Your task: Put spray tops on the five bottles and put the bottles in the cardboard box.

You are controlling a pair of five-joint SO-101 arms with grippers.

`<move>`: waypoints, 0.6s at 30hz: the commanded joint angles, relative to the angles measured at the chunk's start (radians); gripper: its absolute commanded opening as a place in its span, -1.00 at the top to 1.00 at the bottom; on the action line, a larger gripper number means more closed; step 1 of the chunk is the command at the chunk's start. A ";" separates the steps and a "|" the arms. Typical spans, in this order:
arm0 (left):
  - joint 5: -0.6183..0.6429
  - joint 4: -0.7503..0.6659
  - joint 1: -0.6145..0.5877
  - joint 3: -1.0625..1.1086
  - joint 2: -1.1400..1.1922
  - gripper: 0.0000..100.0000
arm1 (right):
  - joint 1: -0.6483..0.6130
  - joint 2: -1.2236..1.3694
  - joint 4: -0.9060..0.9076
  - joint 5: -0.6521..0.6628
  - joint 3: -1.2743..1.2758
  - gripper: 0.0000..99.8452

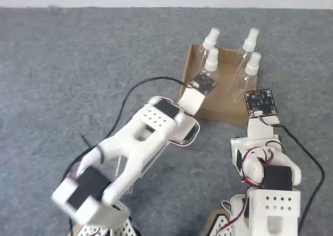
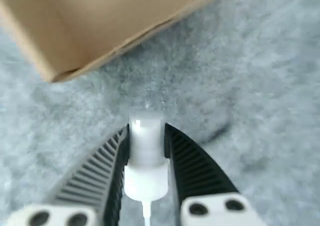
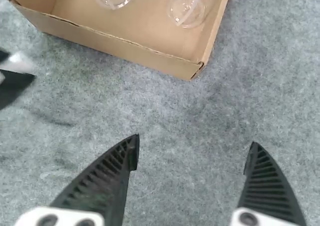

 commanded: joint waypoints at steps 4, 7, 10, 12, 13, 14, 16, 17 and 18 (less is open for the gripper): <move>0.003 0.178 -0.057 -0.047 -0.402 0.97 | 0.012 0.013 0.004 0.009 -0.005 0.44; -0.061 0.253 -0.204 -0.058 -0.519 0.97 | 0.012 0.015 0.007 0.009 -0.005 0.44; -0.153 0.322 -0.420 -0.077 -0.589 0.97 | 0.012 0.018 0.007 0.009 -0.005 0.44; -0.224 0.359 -0.568 -0.082 -0.612 0.97 | 0.010 0.019 0.007 0.009 -0.005 0.44; -0.267 0.368 -0.634 -0.074 -0.617 0.97 | 0.010 0.019 0.007 0.009 -0.005 0.44; -0.302 0.376 -0.695 -0.067 -0.617 0.97 | 0.010 0.019 0.007 0.009 -0.005 0.44; -0.359 0.373 -0.787 -0.021 -0.617 0.97 | 0.010 0.019 0.005 0.008 -0.005 0.44; -0.381 0.367 -0.810 0.013 -0.617 0.97 | 0.010 0.019 0.005 0.008 -0.005 0.44; -0.400 0.356 -0.821 0.058 -0.618 0.97 | 0.010 0.019 0.005 0.008 -0.005 0.44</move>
